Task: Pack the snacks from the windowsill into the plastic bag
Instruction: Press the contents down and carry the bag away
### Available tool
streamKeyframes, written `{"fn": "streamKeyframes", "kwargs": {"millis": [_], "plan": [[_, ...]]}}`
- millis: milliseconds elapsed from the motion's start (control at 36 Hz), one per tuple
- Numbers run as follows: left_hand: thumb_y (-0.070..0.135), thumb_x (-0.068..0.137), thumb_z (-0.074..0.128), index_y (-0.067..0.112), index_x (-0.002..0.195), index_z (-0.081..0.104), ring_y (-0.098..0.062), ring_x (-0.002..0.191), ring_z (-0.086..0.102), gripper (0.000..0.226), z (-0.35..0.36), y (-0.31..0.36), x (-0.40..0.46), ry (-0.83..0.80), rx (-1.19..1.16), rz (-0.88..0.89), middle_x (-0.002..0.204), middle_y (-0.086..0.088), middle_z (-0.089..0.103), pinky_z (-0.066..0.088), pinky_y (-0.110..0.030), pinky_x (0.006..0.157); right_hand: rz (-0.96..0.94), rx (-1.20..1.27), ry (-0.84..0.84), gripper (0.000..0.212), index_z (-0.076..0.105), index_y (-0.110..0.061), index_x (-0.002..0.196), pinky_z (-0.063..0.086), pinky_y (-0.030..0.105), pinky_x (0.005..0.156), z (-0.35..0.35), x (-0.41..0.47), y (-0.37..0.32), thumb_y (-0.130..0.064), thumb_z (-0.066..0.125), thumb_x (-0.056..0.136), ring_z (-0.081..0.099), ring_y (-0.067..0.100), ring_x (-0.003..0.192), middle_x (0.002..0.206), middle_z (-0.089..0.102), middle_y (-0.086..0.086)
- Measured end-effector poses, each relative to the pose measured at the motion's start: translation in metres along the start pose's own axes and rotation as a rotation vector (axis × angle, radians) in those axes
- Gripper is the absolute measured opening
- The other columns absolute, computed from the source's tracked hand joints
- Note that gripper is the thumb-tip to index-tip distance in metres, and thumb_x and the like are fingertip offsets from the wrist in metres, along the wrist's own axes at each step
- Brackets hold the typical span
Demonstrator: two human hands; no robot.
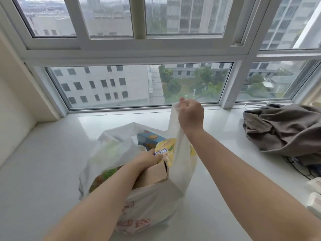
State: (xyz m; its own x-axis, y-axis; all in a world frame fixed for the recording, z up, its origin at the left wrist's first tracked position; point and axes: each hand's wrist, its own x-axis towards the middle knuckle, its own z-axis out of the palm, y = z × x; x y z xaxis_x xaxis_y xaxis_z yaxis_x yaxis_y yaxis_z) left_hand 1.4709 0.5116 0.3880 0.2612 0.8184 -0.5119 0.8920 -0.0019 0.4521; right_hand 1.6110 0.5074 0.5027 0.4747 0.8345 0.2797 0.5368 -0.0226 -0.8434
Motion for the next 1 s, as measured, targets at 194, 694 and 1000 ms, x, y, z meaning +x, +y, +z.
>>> {"fn": "streamKeyframes", "kwargs": {"millis": [194, 694, 1000], "plan": [[0.049, 0.095, 0.042, 0.022, 0.122, 0.056, -0.022, 0.111, 0.054, 0.040, -0.001, 0.003, -0.008, 0.278, 0.013, 0.027, 0.123, -0.002, 0.061, 0.044, -0.031, 0.086, -0.052, -0.075, -0.047, 0.047, 0.031, -0.014, 0.053, 0.026, 0.033, 0.058, -0.007, 0.002, 0.015, -0.026, 0.045, 0.096, 0.037, 0.024, 0.064, 0.053, 0.037, 0.000], [0.017, 0.095, 0.039, 0.012, 0.076, 0.045, -0.020, 0.073, 0.044, 0.020, -0.073, -0.060, -0.035, 0.463, -0.210, -0.015, 0.078, -0.003, 0.049, 0.029, -0.029, 0.057, 0.311, 0.238, -0.256, 0.026, 0.070, -0.010, 0.077, 0.040, 0.026, 0.060, -0.002, -0.030, 0.018, -0.022, 0.051, 0.090, 0.055, 0.014, 0.066, 0.057, 0.066, -0.006], [0.039, 0.085, 0.065, 0.009, 0.094, 0.057, -0.009, 0.050, 0.039, 0.032, -0.169, -0.064, -0.101, 0.084, -0.665, 0.045, 0.065, 0.002, 0.051, 0.036, -0.018, 0.046, 0.371, -0.028, -0.426, 0.005, 0.055, -0.009, 0.086, 0.045, 0.034, 0.072, 0.000, -0.034, -0.020, -0.013, 0.055, 0.089, 0.051, 0.024, 0.078, 0.084, 0.053, 0.013]]}}
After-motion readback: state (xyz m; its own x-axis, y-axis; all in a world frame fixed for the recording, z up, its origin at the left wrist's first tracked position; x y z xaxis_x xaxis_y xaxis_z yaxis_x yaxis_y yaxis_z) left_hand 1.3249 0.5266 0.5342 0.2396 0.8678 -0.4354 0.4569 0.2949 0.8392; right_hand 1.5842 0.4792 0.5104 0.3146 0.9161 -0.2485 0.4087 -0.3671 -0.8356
